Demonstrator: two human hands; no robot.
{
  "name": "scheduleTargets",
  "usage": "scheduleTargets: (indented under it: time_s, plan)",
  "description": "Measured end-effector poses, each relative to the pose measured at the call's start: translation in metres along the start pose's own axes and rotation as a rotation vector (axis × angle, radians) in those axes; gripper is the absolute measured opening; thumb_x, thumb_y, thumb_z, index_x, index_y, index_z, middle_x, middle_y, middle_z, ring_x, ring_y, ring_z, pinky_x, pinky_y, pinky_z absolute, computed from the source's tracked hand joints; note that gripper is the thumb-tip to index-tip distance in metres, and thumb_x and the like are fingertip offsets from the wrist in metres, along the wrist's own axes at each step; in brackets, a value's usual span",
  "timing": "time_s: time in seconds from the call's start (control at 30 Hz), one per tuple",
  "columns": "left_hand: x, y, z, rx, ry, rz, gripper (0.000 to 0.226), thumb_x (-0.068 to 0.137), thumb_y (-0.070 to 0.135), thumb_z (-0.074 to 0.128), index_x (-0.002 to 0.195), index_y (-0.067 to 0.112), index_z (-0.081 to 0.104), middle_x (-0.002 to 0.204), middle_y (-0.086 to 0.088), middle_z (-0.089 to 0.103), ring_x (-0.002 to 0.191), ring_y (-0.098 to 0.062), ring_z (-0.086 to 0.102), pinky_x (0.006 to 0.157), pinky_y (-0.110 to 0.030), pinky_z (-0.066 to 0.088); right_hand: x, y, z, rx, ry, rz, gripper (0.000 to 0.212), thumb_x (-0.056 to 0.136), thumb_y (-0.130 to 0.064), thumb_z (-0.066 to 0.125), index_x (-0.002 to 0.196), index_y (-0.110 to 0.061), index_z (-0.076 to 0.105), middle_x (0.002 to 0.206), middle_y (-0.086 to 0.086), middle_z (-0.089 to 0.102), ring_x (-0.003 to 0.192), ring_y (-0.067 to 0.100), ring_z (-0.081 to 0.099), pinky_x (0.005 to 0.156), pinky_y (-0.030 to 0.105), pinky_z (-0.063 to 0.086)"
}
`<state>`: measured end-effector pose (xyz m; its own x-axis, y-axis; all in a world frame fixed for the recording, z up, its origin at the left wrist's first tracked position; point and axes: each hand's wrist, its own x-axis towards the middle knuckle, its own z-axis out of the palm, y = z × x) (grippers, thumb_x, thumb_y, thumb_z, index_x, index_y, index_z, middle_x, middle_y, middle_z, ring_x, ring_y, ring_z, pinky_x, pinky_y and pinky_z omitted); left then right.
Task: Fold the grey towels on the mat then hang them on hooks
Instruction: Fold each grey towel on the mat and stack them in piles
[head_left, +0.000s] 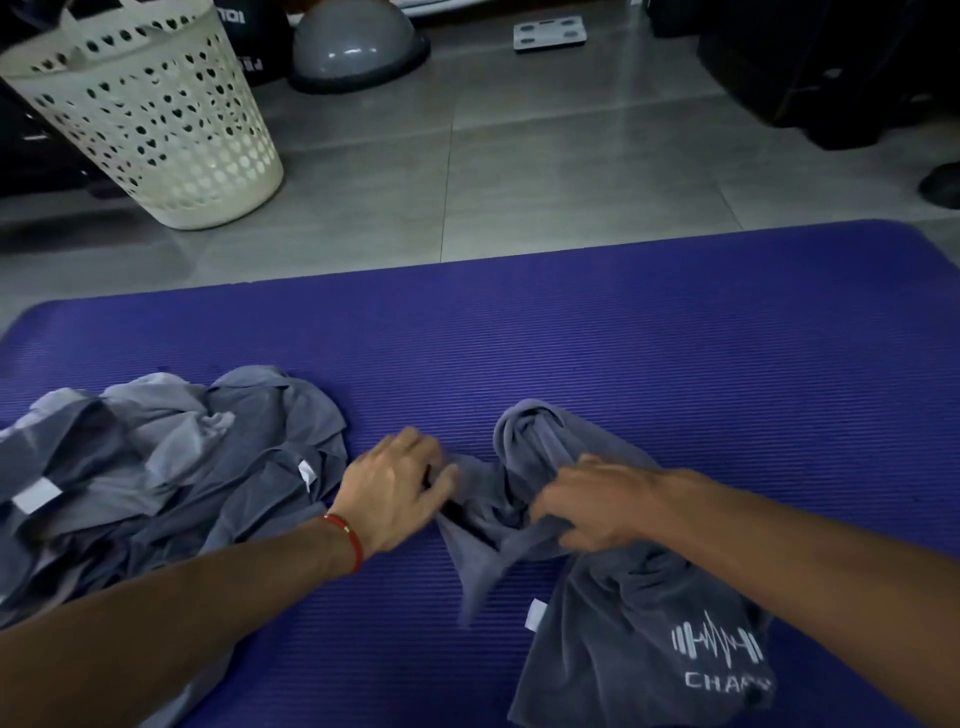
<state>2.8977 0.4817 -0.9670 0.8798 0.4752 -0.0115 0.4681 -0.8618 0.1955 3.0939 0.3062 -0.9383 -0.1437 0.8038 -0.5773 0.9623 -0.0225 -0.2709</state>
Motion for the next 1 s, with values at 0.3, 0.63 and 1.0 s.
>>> scheduleTargets:
  time_s: [0.3, 0.63, 1.0]
  plan:
    - [0.003, -0.006, 0.041, -0.418, -0.445, -0.186, 0.039, 0.095, 0.043, 0.064, 0.132, 0.038, 0.052, 0.124, 0.006, 0.051, 0.108, -0.011, 0.052, 0.096, -0.028, 0.044, -0.030, 0.011, 0.024, -0.154, -0.121, 0.126, 0.043, 0.094, -0.061, 0.048, 0.086, -0.023, 0.065, 0.085, -0.010, 0.054, 0.125, 0.018, 0.043, 0.122, 0.060, -0.007]
    - [0.027, 0.026, -0.019, -0.741, -0.197, 0.150, 0.018, 0.099, 0.040, 0.061, 0.100, 0.022, 0.059, 0.088, 0.005, 0.067, 0.079, -0.014, 0.065, 0.071, -0.031, 0.053, 0.000, -0.015, -0.005, 0.578, 0.663, 0.053, 0.066, 0.088, -0.041, 0.076, 0.138, -0.028, 0.034, 0.123, -0.008, 0.052, 0.103, 0.006, 0.053, 0.081, 0.027, 0.047]
    - [0.020, 0.027, -0.023, -0.959, -0.624, -0.128, 0.048, 0.085, 0.030, 0.081, 0.127, 0.026, 0.061, 0.120, 0.007, 0.072, 0.112, -0.008, 0.066, 0.090, -0.021, 0.053, -0.021, 0.024, -0.072, 0.752, 0.766, 0.071, 0.021, 0.084, -0.035, 0.069, 0.079, -0.024, 0.052, 0.081, -0.009, 0.062, 0.075, 0.012, 0.057, 0.068, 0.037, 0.045]
